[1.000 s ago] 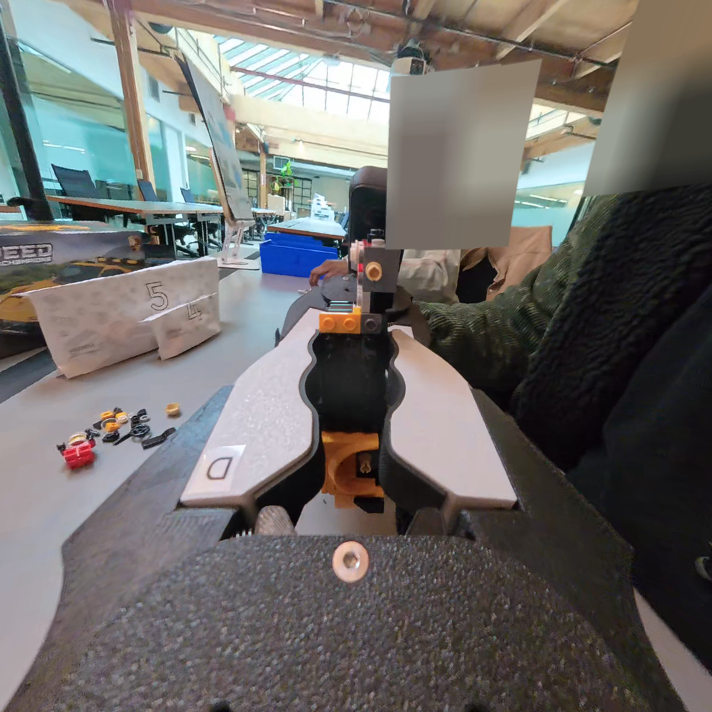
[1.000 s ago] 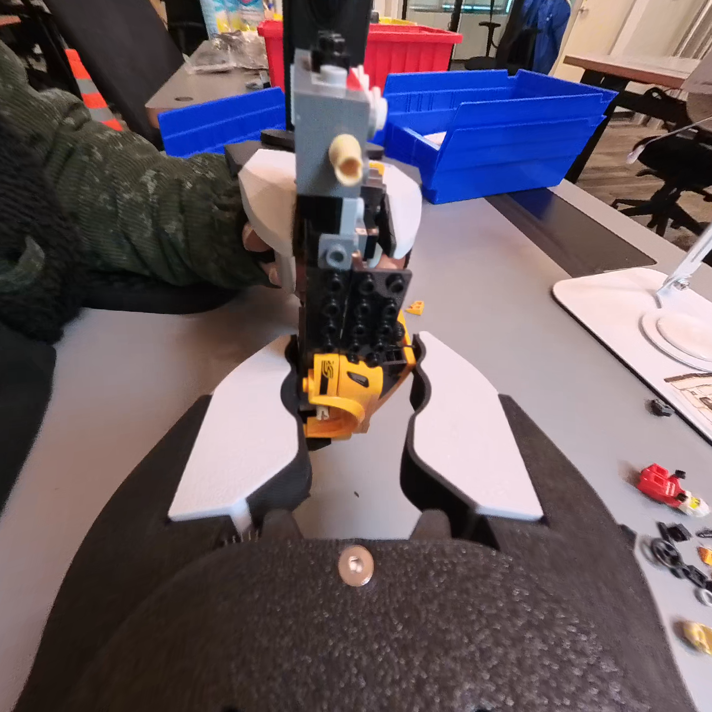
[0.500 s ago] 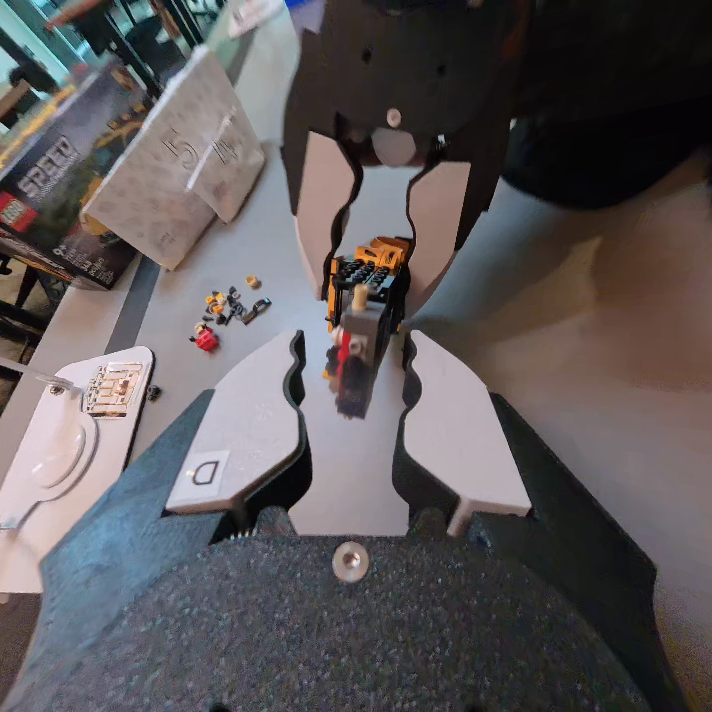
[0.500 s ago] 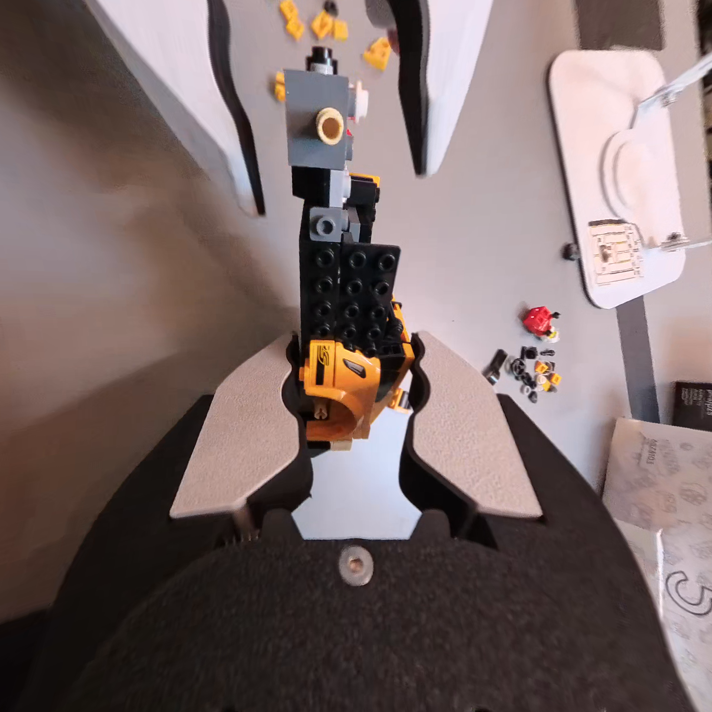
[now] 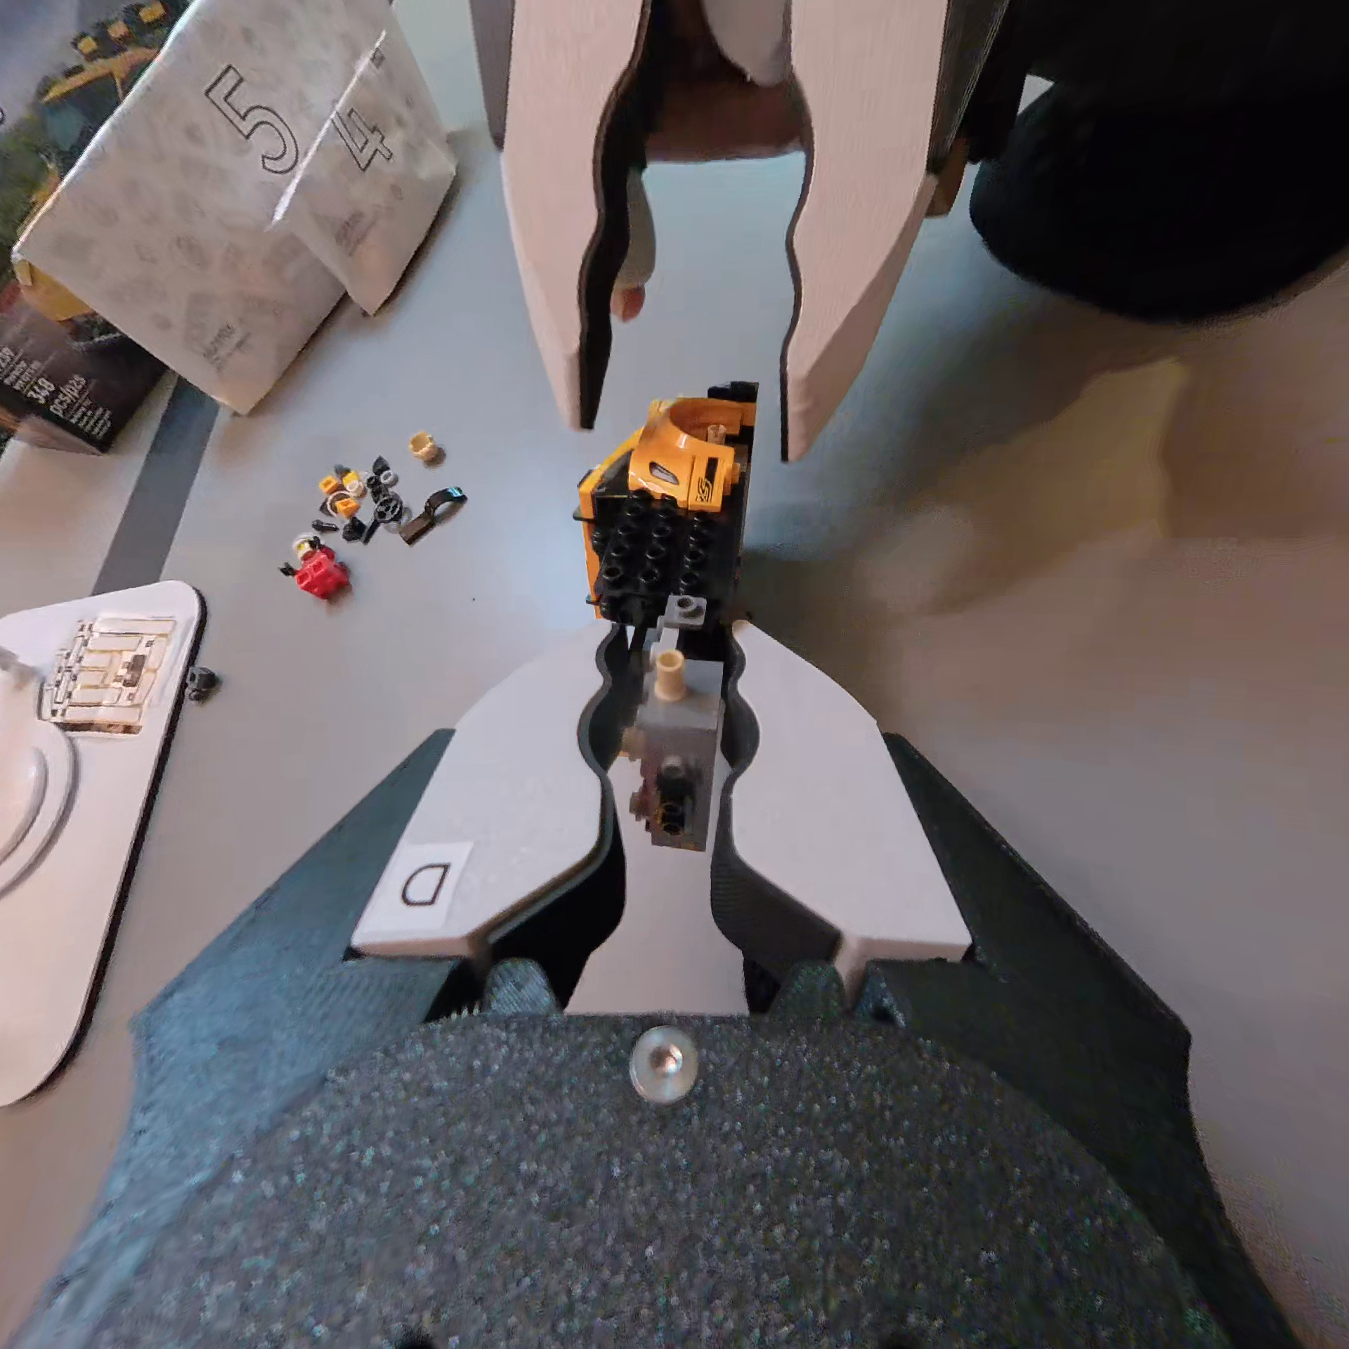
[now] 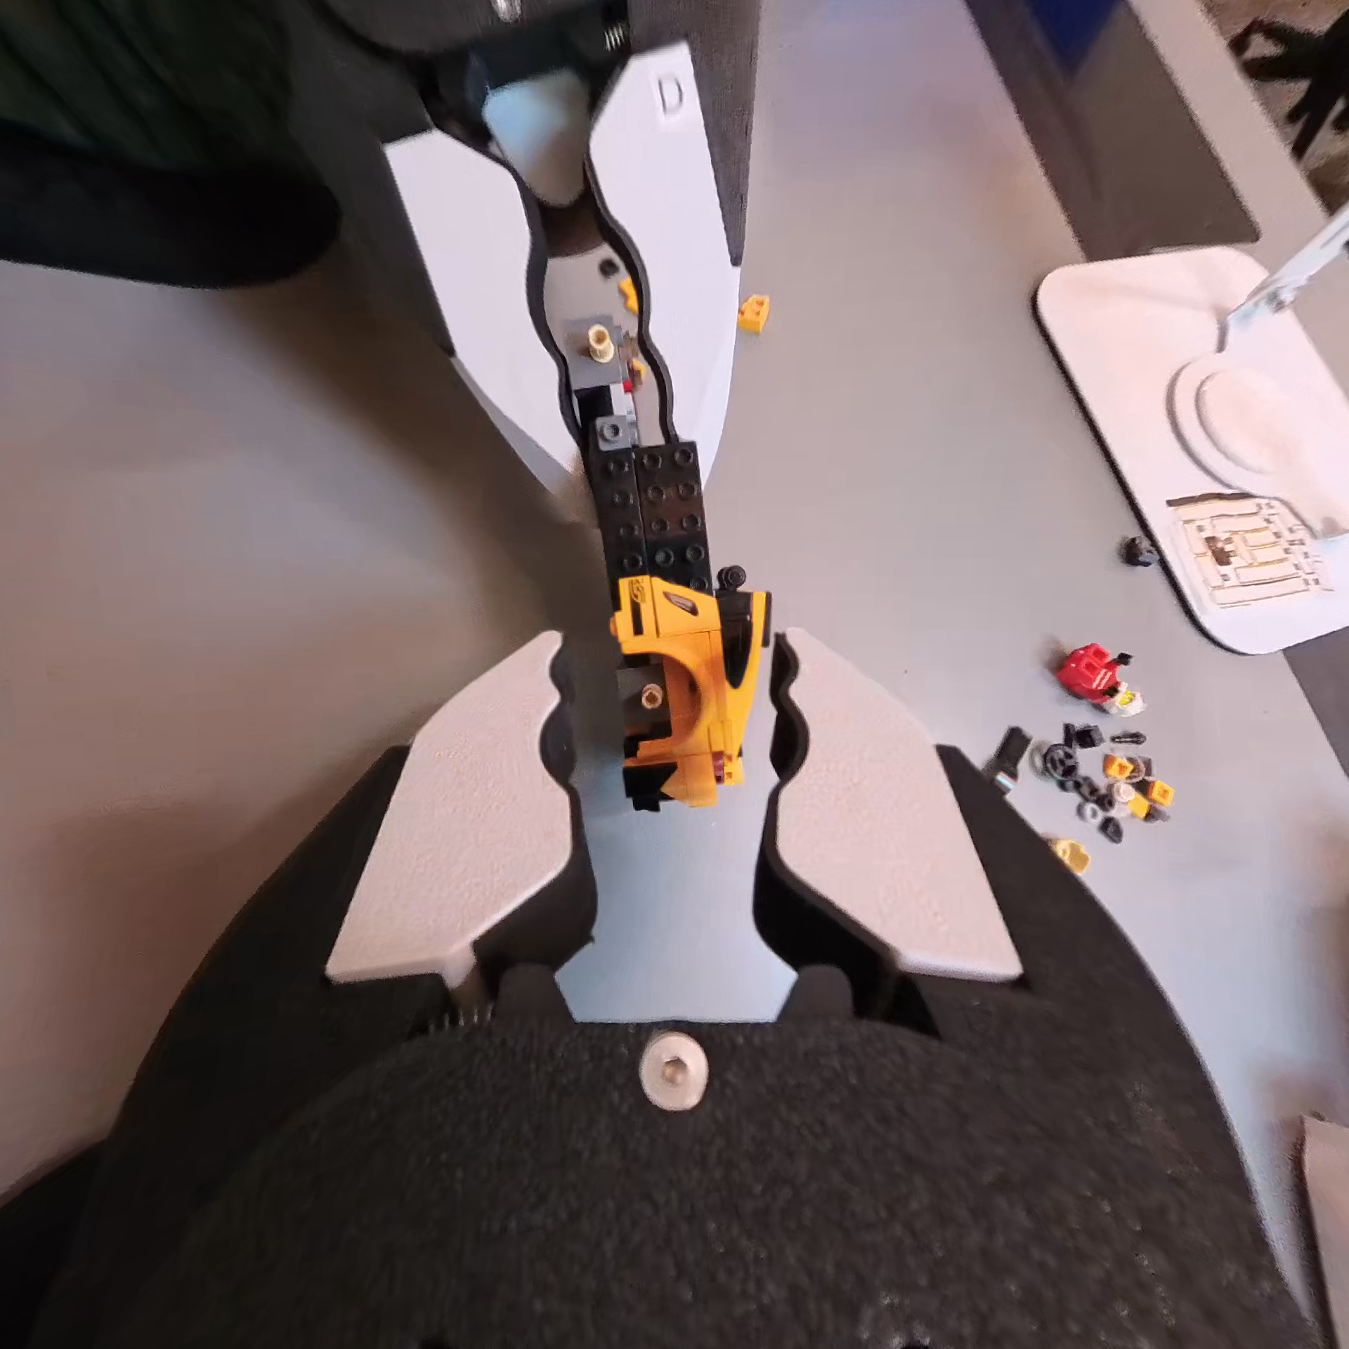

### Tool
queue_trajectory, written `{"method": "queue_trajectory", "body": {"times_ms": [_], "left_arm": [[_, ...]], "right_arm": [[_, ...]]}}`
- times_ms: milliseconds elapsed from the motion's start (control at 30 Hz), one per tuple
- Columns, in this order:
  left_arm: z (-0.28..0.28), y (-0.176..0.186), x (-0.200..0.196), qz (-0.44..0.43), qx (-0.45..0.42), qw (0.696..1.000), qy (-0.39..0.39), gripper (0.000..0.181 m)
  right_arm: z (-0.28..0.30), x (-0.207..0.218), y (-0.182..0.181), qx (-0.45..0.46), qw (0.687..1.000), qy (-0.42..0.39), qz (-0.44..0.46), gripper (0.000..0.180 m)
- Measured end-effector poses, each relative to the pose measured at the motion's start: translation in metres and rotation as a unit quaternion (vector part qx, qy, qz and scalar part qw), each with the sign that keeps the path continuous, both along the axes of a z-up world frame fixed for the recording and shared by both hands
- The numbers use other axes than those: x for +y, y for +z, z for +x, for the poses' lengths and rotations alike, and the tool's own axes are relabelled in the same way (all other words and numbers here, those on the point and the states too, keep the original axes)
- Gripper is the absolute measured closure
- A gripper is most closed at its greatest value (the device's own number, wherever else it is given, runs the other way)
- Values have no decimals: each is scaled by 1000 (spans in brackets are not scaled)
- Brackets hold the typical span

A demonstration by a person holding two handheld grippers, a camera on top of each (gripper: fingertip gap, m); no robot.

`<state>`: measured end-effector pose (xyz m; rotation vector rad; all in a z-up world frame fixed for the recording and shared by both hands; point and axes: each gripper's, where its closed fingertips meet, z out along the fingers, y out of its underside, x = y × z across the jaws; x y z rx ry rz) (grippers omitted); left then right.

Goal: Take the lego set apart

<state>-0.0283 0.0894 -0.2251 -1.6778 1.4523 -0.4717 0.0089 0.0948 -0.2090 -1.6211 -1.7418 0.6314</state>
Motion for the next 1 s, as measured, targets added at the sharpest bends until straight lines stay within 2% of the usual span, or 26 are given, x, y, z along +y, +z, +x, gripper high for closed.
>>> {"method": "queue_trajectory", "body": {"times_ms": [100,300,600,833,1000], "left_arm": [[1,0,1,5,6,1000,7,156],[4,2,0,18,27,999,12,157],[-3,6,-1,10,57,998,32,157],[-9,0,-2,-36,36,998,22,156],[-8,-5,-4,-65,23,998,13,156]], "right_arm": [[-2,-4,3,6,1000,9,17,142],[-7,0,-5,-4,1000,-1,21,150],[-12,0,-3,12,999,10,41,152],[-18,-1,-1,97,994,24,-38,152],[-19,-4,3,123,990,36,-54,153]]}}
